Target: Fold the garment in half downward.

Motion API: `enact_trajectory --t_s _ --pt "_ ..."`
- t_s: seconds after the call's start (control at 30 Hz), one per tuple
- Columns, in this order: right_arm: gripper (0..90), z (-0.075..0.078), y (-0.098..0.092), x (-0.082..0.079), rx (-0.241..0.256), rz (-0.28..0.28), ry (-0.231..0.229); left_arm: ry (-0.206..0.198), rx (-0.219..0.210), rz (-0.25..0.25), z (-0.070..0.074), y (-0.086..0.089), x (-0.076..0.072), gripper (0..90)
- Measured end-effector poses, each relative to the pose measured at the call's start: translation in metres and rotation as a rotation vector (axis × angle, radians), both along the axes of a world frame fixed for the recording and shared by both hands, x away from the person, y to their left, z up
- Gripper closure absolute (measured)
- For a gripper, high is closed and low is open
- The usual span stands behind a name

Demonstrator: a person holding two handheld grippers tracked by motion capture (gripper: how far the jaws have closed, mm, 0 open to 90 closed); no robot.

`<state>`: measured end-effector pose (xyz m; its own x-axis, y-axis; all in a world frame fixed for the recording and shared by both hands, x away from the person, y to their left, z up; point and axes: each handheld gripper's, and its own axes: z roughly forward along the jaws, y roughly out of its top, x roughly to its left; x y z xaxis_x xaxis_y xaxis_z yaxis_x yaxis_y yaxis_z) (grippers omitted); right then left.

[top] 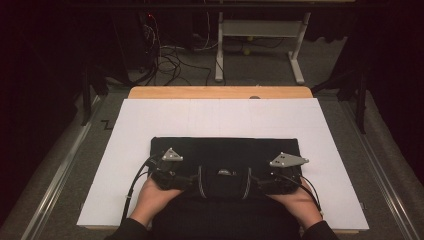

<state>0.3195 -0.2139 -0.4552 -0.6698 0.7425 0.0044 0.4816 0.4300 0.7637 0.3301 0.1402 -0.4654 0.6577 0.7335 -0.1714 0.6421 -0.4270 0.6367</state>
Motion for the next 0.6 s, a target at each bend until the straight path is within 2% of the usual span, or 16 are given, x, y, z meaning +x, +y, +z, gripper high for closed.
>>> enact_trajectory --t_s 0.07,0.17,0.27,0.4,0.6 --pt "26.3 -0.004 -0.001 0.0 -0.005 -0.004 0.029 0.027 0.022 -0.004 -0.004 -0.002 0.001 15.3" --pt "33.7 -0.008 0.0 0.0 -0.022 -0.002 0.053 0.018 0.028 -0.005 -0.005 -0.002 -0.001 21.7" --pt "43.1 -0.011 0.0 0.0 -0.032 0.004 0.069 0.005 0.026 -0.021 -0.005 -0.002 -0.003 32.3" --pt "56.9 -0.012 0.002 -0.002 -0.056 0.015 0.067 -0.014 0.037 -0.046 -0.004 -0.003 -0.007 47.8" --pt "78.3 -0.012 0.0 -0.002 -0.048 0.017 0.07 -0.036 0.023 -0.06 -0.004 -0.001 -0.009 69.1"
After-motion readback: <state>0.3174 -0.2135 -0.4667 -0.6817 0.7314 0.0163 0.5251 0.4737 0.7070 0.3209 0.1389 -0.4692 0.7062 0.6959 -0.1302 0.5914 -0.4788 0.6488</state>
